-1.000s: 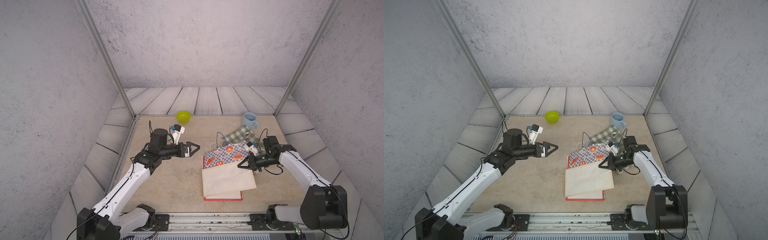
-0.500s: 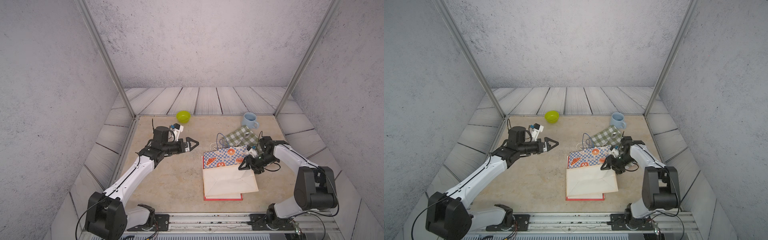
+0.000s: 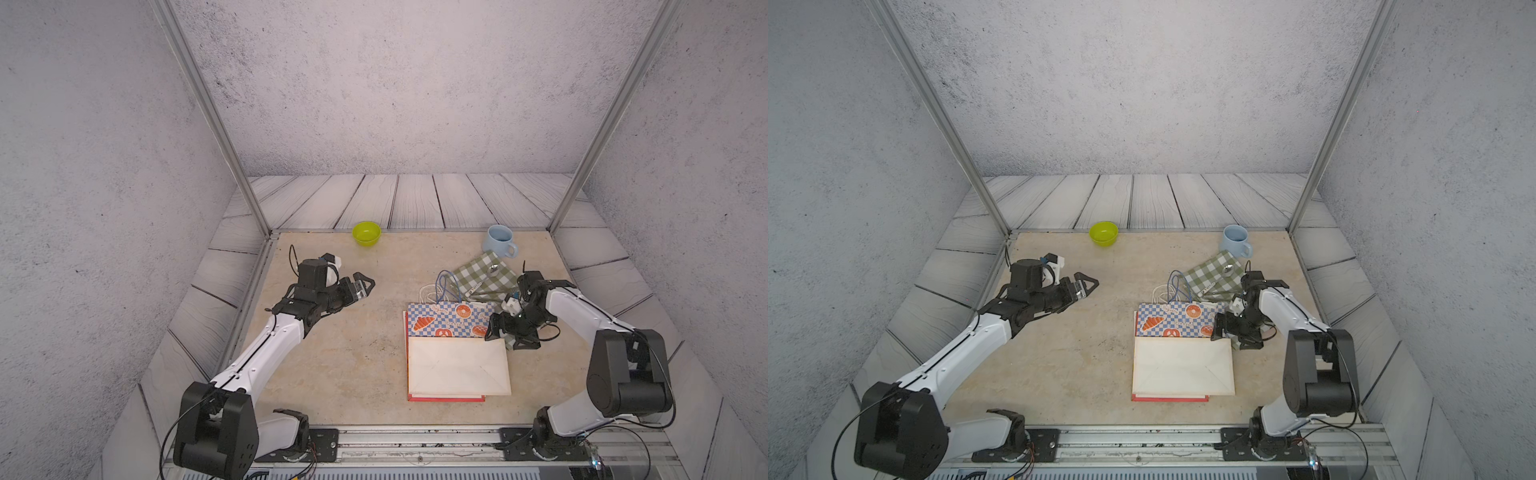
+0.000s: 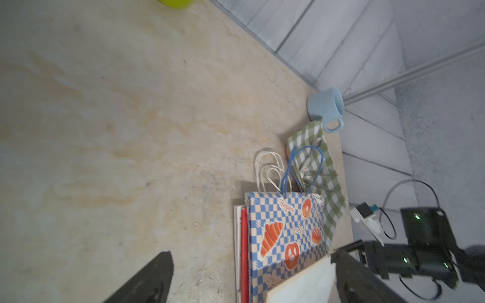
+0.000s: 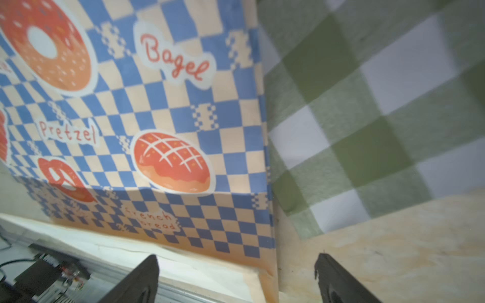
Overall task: Put away the paper bag
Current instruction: Reset both arms
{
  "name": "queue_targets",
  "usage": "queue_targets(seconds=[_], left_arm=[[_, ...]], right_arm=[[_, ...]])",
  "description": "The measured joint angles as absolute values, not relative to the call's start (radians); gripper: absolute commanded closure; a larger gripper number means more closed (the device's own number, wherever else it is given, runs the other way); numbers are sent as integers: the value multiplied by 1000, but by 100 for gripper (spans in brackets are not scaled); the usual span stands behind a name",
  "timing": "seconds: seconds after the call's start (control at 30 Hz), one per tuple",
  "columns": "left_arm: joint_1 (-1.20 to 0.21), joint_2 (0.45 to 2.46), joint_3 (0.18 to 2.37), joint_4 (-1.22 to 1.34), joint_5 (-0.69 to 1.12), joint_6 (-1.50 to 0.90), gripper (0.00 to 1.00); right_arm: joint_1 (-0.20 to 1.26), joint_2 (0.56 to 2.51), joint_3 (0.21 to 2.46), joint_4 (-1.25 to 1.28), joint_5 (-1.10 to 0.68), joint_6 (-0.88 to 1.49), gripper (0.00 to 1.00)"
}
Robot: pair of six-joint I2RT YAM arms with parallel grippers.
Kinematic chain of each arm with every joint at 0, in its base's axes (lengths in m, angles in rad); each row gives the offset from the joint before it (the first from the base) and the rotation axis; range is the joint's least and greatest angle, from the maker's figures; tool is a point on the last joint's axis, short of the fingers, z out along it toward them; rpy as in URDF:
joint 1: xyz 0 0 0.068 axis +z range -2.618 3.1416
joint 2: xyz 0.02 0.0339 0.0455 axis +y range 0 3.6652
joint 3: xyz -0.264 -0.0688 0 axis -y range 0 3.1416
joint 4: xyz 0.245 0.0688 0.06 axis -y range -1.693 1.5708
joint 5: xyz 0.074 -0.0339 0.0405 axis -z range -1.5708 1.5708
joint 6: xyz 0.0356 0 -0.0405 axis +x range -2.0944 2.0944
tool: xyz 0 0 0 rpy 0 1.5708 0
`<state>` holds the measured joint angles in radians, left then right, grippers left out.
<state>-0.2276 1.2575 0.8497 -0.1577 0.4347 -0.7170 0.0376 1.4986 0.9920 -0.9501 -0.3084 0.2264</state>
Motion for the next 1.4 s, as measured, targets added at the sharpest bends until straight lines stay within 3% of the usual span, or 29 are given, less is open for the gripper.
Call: queue_targets(seconds=[0.17,0.33,0.53,0.73,0.97,1.03,1.4], left_arm=[[-151,1253,805,-163,203,-722,3],[-104,1245,735,-95,-136,-615,0],[-34,1349,698,47,-322,-405,1],[-2,1468,651,264,-337,-253,1],[-2,1520,491,602,-182,-106,1],[-2,1544,425,710,-155,-87,1],[-2,1542,440,768,-159,-67,1]], right_arm=[[31,1246,973,-794,-157,284,6],[27,1016,743,-354,67,276,2],[-5,1304,592,59,235,200,1],[-22,1563,635,263,136,128,1],[-24,1530,436,663,31,91,0],[-25,1542,426,655,9,80,1],[-26,1543,456,701,-25,65,1]])
